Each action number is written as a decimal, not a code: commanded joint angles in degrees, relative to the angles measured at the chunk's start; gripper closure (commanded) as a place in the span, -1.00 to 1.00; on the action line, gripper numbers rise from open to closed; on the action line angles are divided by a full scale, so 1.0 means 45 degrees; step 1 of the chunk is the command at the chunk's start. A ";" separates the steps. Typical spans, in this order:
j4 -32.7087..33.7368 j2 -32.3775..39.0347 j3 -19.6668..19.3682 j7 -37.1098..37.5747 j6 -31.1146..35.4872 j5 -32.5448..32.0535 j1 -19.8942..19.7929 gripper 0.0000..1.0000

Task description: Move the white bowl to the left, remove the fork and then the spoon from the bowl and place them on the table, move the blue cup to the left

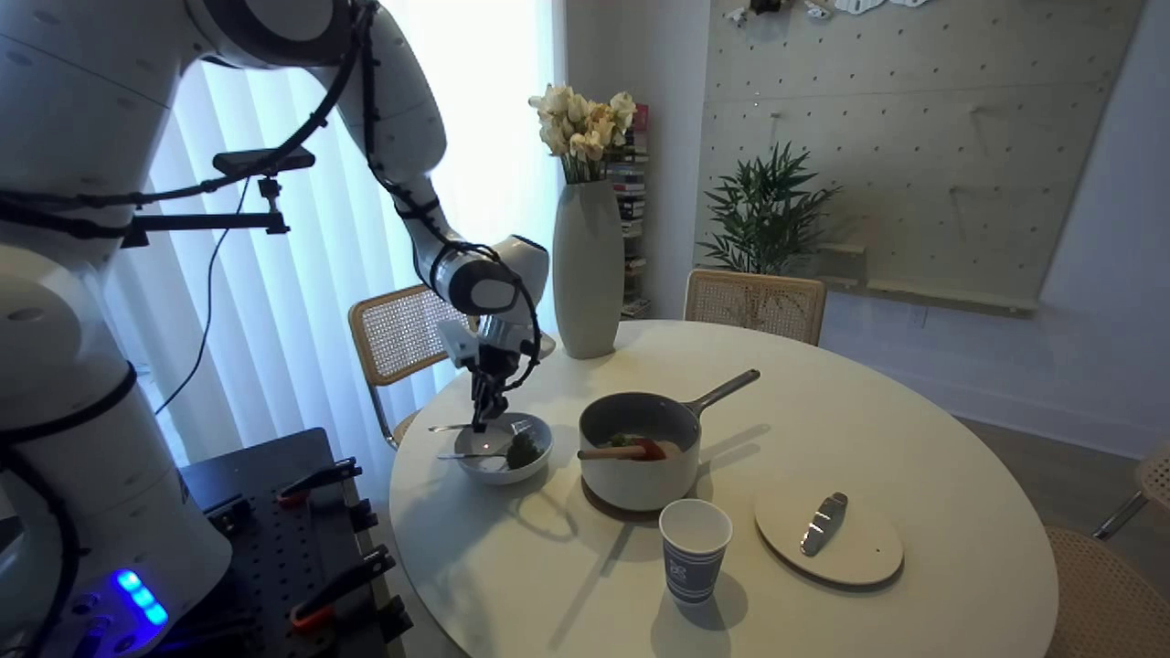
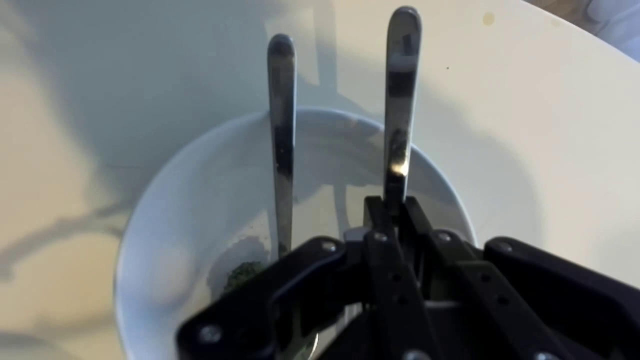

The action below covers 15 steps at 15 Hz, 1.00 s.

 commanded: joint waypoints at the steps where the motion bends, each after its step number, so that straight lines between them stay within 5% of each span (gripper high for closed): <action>1: 0.0203 -0.0570 -0.0139 0.0513 -0.0854 -0.0318 0.0315 0.95; 15: -0.0595 -0.2375 -0.0750 0.1254 -0.0920 -0.0952 0.0417 0.95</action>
